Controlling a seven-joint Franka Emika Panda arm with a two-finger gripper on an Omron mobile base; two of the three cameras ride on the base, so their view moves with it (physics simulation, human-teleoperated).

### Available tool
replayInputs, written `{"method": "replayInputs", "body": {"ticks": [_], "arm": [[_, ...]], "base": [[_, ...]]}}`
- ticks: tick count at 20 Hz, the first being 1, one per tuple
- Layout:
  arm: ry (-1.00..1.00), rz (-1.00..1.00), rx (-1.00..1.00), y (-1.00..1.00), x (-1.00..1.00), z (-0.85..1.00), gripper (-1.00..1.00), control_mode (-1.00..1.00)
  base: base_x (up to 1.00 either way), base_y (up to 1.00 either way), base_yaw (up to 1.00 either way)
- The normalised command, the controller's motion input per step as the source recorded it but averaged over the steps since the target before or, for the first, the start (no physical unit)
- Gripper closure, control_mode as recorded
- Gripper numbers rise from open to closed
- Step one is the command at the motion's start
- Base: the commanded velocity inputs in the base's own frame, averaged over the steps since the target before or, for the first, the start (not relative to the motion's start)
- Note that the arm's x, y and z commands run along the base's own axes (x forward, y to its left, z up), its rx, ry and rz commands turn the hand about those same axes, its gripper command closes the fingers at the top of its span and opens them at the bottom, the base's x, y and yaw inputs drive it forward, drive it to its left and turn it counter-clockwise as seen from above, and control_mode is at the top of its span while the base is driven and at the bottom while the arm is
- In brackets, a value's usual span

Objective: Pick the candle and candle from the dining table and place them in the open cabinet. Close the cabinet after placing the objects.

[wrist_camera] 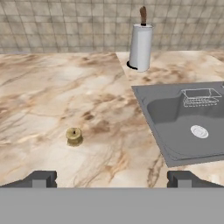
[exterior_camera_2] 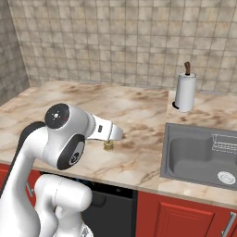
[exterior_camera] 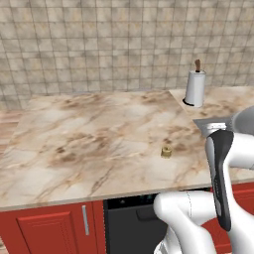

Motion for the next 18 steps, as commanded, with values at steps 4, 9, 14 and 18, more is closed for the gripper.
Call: {"method": "replayInputs", "body": {"ticks": [4,9,14,18], "arm": [[0.0,0.0,0.0,0.0,0.0,0.0,-1.0,1.0],[0.0,0.0,0.0,0.0,0.0,0.0,-1.0,1.0],[0.0,0.0,0.0,0.0,0.0,0.0,-1.0,1.0],[0.0,0.0,0.0,0.0,0.0,0.0,-1.0,1.0]], "base": [[0.01,0.0,0.0],[0.0,0.0,0.0],[0.0,0.0,0.0],[0.0,0.0,0.0]]}}
